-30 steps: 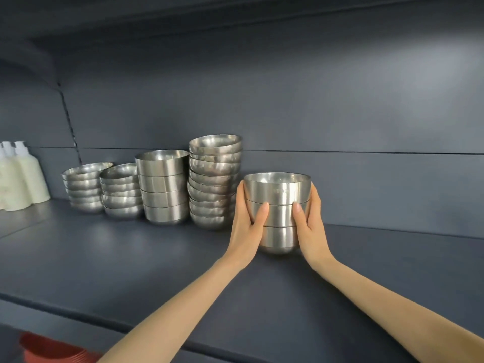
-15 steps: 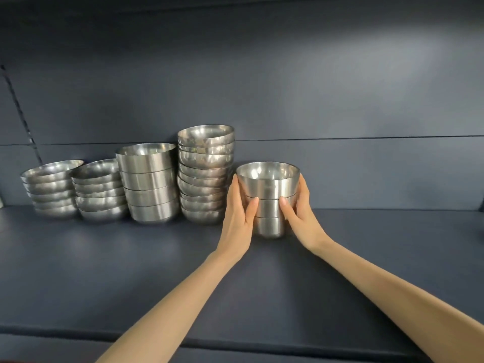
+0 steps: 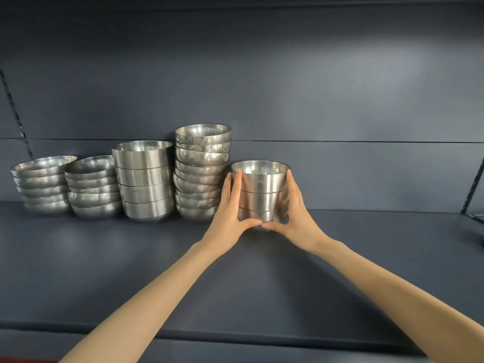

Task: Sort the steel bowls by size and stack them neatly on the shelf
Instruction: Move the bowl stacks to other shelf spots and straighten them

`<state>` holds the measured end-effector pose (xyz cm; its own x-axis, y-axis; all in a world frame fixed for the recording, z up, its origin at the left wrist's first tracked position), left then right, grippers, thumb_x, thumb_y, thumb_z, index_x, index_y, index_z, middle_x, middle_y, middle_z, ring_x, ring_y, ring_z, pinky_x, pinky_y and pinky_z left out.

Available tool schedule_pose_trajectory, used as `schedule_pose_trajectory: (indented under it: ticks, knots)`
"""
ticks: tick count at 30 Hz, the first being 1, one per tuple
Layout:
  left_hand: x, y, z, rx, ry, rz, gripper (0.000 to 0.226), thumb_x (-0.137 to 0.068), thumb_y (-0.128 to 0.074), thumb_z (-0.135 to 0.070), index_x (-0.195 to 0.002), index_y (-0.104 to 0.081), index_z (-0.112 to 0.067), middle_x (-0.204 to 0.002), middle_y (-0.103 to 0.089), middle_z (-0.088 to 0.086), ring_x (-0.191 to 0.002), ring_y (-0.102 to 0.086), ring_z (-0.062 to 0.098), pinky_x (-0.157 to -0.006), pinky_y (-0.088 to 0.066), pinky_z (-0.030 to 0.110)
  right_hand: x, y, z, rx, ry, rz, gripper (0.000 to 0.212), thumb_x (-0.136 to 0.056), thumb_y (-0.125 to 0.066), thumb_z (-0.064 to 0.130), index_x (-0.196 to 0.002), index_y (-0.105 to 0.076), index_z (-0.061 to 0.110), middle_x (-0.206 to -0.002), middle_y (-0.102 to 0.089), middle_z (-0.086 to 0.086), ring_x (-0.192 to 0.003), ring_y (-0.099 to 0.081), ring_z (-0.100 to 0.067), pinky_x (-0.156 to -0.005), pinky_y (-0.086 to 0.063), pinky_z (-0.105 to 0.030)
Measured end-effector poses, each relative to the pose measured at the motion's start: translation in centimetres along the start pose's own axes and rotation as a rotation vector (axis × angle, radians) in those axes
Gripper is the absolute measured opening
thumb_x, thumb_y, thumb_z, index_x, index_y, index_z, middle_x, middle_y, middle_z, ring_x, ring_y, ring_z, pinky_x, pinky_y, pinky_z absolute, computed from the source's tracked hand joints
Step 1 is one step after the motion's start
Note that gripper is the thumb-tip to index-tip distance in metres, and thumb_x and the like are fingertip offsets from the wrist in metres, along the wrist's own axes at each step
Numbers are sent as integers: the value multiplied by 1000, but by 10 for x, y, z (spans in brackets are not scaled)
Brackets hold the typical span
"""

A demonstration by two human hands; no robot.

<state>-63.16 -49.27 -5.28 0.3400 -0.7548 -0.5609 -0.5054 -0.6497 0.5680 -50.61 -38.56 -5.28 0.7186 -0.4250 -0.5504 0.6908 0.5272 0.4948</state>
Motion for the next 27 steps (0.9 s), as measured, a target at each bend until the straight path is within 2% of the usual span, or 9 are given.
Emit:
schedule_pose_trajectory:
  ticks: [7, 11, 14, 18, 20, 22, 24, 27]
  knots:
    - [-6, -4, 2, -33, 7, -37, 110, -85, -73, -18, -141, 17, -47, -161, 15, -4, -136, 10, -9, -113, -7, 21, -10, -2, -10, -31, -15, -18, 116, -73, -82, 28, -138, 11, 49, -159, 5, 10, -147, 2, -9, -120, -17, -42]
    - [-11, -4, 5, -82, 22, -33, 110, -86, -72, -17, -141, 19, -42, -161, 15, 0, -145, 10, 3, -120, -9, 32, -16, -6, -17, -3, -25, -20, 117, -74, -82, 28, -141, 12, 45, -160, 8, 8, -148, 6, -10, -120, -14, -36]
    - [-14, -4, 2, -136, 54, -29, 110, -86, -71, -15, -141, 22, -38, -161, 13, 3, -149, 2, 15, -120, -16, 40, -19, -6, -20, 17, -37, -11, 117, -75, -81, 31, -142, 15, 43, -159, 10, 7, -147, 7, -9, -116, -14, -29]
    - [-6, 1, -9, -178, 81, 4, 104, -91, -65, -17, -145, 21, -34, -161, 13, 5, -149, -5, 20, -118, -22, 39, -15, -3, -13, 106, -49, 25, 116, -77, -78, 35, -138, 20, 45, -159, 15, 5, -147, 8, -10, -117, -17, -33]
    - [4, 9, -14, -293, 82, 36, 91, -95, -58, -28, -151, 14, -29, -162, 10, 4, -148, -8, 21, -112, -27, 38, -9, 4, -8, 223, -86, 70, 112, -79, -71, 47, -140, 22, 44, -158, 20, 7, -147, 2, -12, -115, -22, -37]
    - [13, 22, -18, -548, 66, 71, 77, -98, -47, -43, -154, 2, -25, -163, 2, 3, -148, -8, 23, -113, -25, 40, 0, 16, -1, 337, -144, 98, 106, -78, -59, 63, -144, 21, 43, -158, 19, 11, -147, -3, -15, -116, -23, -42]
    - [22, 35, -22, -740, 78, 126, 72, -97, -38, -53, -155, -6, -24, -162, -5, 2, -148, -6, 24, -116, -18, 43, 14, 32, 5, 442, -210, 121, 101, -76, -47, 72, -146, 18, 42, -160, 14, 12, -148, 6, -17, -119, -13, -48]
    - [35, 49, -28, -838, 144, 189, 74, -94, -31, -63, -154, -10, -26, -162, -9, -1, -148, -4, 24, -118, -11, 46, 44, 54, 15, 623, -320, 162, 92, -82, -41, 73, -149, 12, 39, -161, 8, 9, -148, 12, -19, -120, -3, -49]
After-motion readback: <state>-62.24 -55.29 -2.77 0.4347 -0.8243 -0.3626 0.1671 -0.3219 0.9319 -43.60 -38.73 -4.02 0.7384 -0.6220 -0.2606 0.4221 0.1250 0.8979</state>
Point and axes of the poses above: each hand's wrist, its own x-axis away from the middle knuckle, its own y-axis out of the back of the hand, z = x × y, the point moved 4 cm from there along -x, towards the middle knuckle
